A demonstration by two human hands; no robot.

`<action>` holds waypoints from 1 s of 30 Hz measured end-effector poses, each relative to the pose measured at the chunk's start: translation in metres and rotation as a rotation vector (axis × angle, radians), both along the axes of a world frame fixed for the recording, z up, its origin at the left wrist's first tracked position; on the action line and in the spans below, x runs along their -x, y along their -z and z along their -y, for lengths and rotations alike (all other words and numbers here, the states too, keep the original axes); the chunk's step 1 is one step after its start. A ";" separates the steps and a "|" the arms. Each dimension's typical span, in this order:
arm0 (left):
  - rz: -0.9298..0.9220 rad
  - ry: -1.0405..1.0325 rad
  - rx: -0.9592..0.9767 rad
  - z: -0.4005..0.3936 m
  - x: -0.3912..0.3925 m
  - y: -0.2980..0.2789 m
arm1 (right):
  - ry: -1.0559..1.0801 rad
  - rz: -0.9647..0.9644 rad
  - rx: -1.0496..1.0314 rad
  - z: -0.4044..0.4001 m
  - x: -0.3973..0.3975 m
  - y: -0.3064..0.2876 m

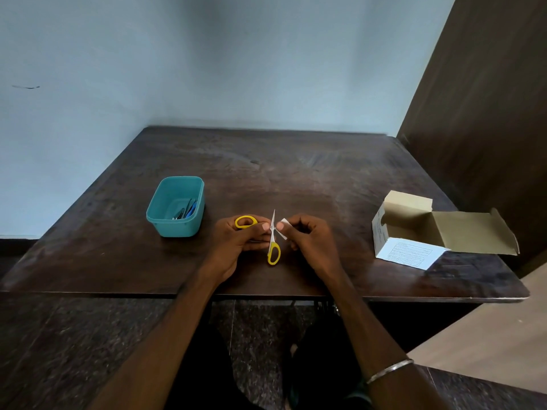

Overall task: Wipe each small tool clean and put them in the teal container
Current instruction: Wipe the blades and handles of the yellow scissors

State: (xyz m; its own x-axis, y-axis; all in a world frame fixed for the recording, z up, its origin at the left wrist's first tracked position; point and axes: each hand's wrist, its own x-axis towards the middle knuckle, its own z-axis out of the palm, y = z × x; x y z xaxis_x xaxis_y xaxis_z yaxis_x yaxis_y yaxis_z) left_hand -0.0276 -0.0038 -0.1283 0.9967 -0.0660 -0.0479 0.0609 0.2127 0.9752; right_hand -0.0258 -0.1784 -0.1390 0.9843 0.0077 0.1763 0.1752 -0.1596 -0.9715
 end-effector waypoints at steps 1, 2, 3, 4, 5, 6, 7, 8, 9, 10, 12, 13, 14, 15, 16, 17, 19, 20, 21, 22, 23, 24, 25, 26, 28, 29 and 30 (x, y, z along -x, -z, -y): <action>0.002 0.002 -0.001 0.000 0.000 0.000 | 0.000 -0.004 -0.005 0.000 0.000 0.000; 0.003 0.003 -0.002 0.000 0.000 0.000 | 0.004 -0.009 -0.012 0.000 0.000 0.000; 0.003 0.002 0.000 0.000 0.000 0.000 | 0.011 -0.015 -0.019 0.000 -0.001 0.001; 0.002 0.000 0.002 0.000 0.000 0.000 | 0.019 -0.019 -0.029 0.000 -0.001 0.001; -0.001 -0.003 0.003 0.000 0.000 0.000 | 0.028 -0.020 -0.037 0.001 -0.001 0.002; -0.005 -0.009 0.004 0.000 0.000 0.000 | 0.036 -0.018 -0.044 0.001 -0.001 0.003; -0.010 -0.016 0.005 0.001 0.000 0.000 | 0.044 -0.014 -0.046 0.002 -0.001 0.003; -0.015 -0.021 0.005 0.001 0.000 0.000 | 0.051 -0.006 -0.051 0.002 -0.001 0.003; -0.019 -0.024 0.006 0.001 0.000 0.000 | 0.061 0.005 -0.061 0.003 -0.001 0.004; -0.021 -0.026 0.008 0.000 0.000 0.000 | 0.077 0.016 -0.084 0.003 -0.001 0.004; -0.023 -0.036 0.014 0.000 -0.001 0.001 | 0.131 0.030 -0.156 0.004 -0.002 0.005; -0.024 -0.041 0.018 0.000 -0.001 0.001 | 0.158 0.033 -0.190 0.004 -0.003 0.005; -0.026 -0.042 0.020 0.000 -0.001 0.001 | 0.177 0.036 -0.213 0.005 -0.003 0.005; -0.028 -0.040 0.021 0.000 -0.001 0.001 | 0.188 0.039 -0.222 0.005 -0.003 0.006; -0.028 -0.034 0.020 0.000 -0.001 0.002 | 0.191 0.045 -0.218 0.005 -0.003 0.006; -0.026 -0.025 0.015 0.000 -0.001 0.002 | 0.187 0.050 -0.205 0.004 -0.003 0.005; -0.025 -0.015 0.003 0.000 -0.001 0.001 | 0.161 0.063 -0.160 0.002 -0.003 0.005; -0.023 -0.013 -0.001 0.000 -0.001 0.001 | 0.140 0.067 -0.129 0.001 -0.003 0.004; -0.020 -0.014 -0.004 0.000 0.000 0.001 | 0.115 0.073 -0.092 0.000 -0.002 0.004; -0.018 -0.014 -0.008 0.000 -0.001 0.001 | 0.089 0.078 -0.054 0.000 -0.002 0.003; -0.017 -0.014 -0.010 0.000 -0.001 0.001 | 0.067 0.080 -0.028 0.000 -0.001 0.003; -0.013 -0.012 -0.012 -0.001 -0.001 0.002 | 0.052 0.077 -0.027 0.001 0.000 0.002; -0.007 -0.008 -0.014 -0.001 -0.002 0.003 | 0.040 0.073 -0.040 0.002 0.000 0.002; 0.000 -0.004 -0.017 -0.001 -0.002 0.004 | 0.028 0.071 -0.053 0.002 0.001 0.001; 0.006 0.001 -0.020 -0.001 -0.002 0.004 | 0.005 0.063 -0.044 0.003 0.001 0.001; 0.006 0.001 -0.020 -0.001 -0.002 0.004 | -0.008 0.058 -0.025 0.003 0.001 0.001; 0.006 0.000 -0.021 -0.001 -0.002 0.004 | -0.021 0.055 -0.006 0.004 0.001 0.001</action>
